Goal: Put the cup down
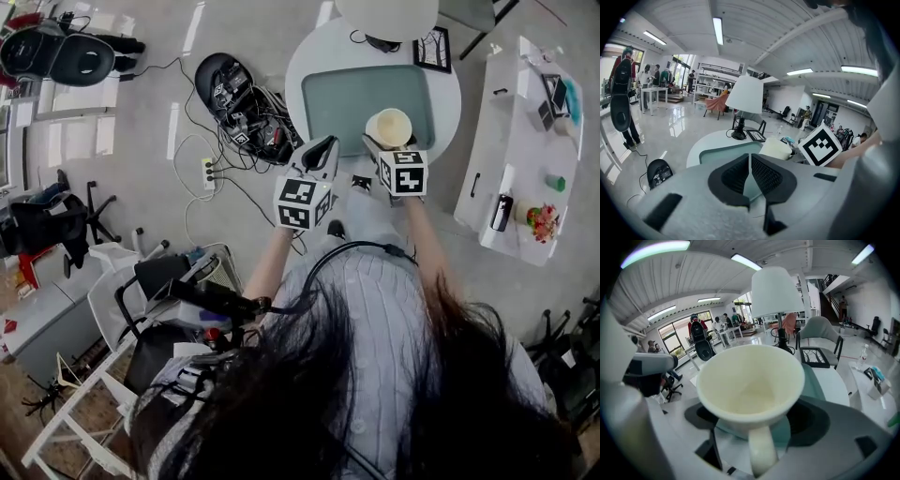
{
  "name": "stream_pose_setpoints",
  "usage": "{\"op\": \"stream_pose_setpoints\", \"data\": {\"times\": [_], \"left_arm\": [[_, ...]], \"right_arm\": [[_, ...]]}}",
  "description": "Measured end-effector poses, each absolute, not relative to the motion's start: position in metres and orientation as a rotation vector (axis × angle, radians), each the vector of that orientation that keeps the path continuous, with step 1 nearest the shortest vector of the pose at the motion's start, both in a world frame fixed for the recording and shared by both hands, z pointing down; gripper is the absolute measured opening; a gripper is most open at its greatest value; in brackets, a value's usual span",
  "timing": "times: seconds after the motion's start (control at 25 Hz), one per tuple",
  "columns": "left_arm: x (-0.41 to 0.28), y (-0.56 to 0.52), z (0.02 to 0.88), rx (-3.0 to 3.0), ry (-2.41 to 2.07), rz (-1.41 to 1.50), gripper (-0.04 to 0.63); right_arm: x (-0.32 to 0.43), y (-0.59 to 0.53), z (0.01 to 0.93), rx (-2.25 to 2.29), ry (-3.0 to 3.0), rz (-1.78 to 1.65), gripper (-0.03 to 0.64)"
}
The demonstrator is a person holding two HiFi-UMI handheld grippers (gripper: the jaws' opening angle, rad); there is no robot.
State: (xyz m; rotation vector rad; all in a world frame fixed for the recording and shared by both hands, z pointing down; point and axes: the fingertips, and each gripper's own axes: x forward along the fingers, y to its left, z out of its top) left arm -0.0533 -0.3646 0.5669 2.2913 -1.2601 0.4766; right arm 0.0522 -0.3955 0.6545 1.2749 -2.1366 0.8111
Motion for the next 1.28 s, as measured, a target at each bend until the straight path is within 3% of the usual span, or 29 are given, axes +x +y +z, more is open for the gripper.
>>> {"op": "stream_pose_setpoints", "data": {"times": [0.6, 1.28], "left_arm": [[-0.063, -0.386, 0.583, 2.237, -1.297, 0.521, 0.018], [-0.079, -0.378, 0.583, 2.222, -1.322, 0.522, 0.018]], "right_arm": [[0.036, -0.423, 0.695, 1.108, -2.092, 0.497, 0.414], [0.031, -0.428, 0.71, 1.134, -2.063, 0.625, 0.416]]}}
